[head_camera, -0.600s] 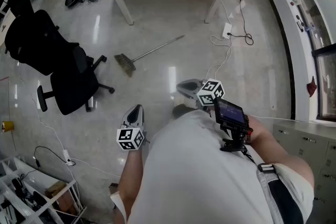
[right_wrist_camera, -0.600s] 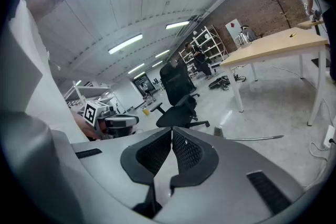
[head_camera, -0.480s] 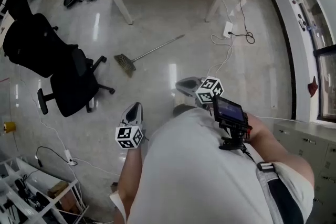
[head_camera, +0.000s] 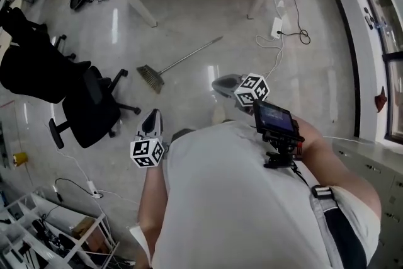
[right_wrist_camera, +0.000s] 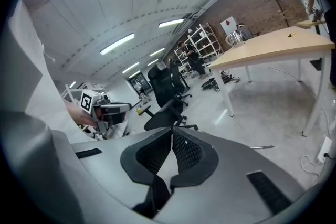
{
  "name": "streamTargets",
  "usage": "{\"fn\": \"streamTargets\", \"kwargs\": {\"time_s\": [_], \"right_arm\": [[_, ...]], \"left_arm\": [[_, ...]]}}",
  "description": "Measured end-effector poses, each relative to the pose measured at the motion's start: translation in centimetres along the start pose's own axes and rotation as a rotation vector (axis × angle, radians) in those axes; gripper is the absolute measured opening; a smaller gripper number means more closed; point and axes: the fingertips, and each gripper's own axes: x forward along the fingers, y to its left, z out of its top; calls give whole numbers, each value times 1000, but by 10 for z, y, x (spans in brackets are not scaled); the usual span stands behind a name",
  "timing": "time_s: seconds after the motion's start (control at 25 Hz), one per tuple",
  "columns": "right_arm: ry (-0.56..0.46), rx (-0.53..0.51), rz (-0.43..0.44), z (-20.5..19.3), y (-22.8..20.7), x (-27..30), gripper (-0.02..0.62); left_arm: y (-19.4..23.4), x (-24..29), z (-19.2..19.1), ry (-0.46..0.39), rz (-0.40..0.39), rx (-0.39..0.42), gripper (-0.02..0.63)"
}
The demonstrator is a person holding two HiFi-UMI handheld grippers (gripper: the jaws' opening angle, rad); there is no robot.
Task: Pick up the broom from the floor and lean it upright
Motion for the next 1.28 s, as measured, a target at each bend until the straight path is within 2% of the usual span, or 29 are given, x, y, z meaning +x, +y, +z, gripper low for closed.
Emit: {"fn": "streamTargets", "kwargs": {"time_s": [0.32,0.56,0.84,1.04,1.28], "right_arm": [[-36,99,-73,20,-41,13,18],[-41,110,-215,38,-75,47,18],[-62,103,-316,83,-92,67,18],[-13,87,-331,82,-101,87,18],[89,104,-332,54,-131,105,18]], "left_arm": [[34,64,23,57,-105,24,23],[80,131,29,106,-285,51,23],[101,173,58,158,-422,118,23],[116,186,60,202,-442,126,23],[117,200,42,291,-456,121,23]]}}
